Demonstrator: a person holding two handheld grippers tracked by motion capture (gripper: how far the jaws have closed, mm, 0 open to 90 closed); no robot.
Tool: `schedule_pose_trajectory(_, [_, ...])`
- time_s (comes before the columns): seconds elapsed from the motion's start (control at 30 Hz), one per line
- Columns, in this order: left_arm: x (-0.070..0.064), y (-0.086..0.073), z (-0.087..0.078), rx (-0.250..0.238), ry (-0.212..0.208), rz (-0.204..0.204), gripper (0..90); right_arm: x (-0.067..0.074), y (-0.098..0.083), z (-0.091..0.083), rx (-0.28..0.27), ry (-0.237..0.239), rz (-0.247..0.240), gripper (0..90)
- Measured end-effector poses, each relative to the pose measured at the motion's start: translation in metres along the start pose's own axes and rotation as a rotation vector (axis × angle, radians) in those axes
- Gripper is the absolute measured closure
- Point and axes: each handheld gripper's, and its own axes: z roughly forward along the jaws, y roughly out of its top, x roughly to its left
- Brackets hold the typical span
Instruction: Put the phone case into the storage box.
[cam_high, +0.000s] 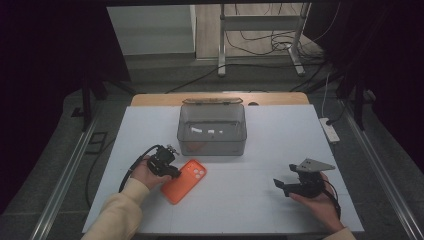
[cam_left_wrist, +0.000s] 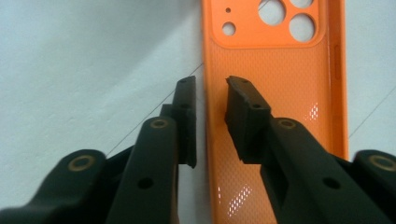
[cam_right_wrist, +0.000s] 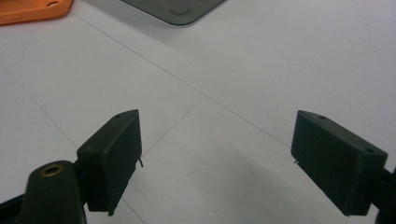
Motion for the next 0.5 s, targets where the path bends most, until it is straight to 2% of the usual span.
schedule_pose_trajectory(0.1, [-0.001,0.0006,0.0,0.003,0.001,-0.005,78.8,0.0002,0.0,0.0,0.0,-0.001,-0.001,16.3])
schedule_pose_trajectory(0.23, [-0.0009,0.0009,-0.0002,0.007,0.002,-0.013,79.9,-0.0001,0.0,-0.0001,0.0,-0.001,-0.001,16.3])
schedule_pose_trajectory(0.27, [-0.0007,0.0006,-0.0007,0.008,0.017,-0.023,85.3,-0.0001,0.0001,-0.0005,0.002,-0.001,-0.001,16.3])
schedule_pose_trajectory(0.5, [-0.0018,0.0008,-0.0011,0.014,0.026,-0.02,87.2,0.0001,0.0002,-0.0004,0.002,-0.003,-0.002,16.4])
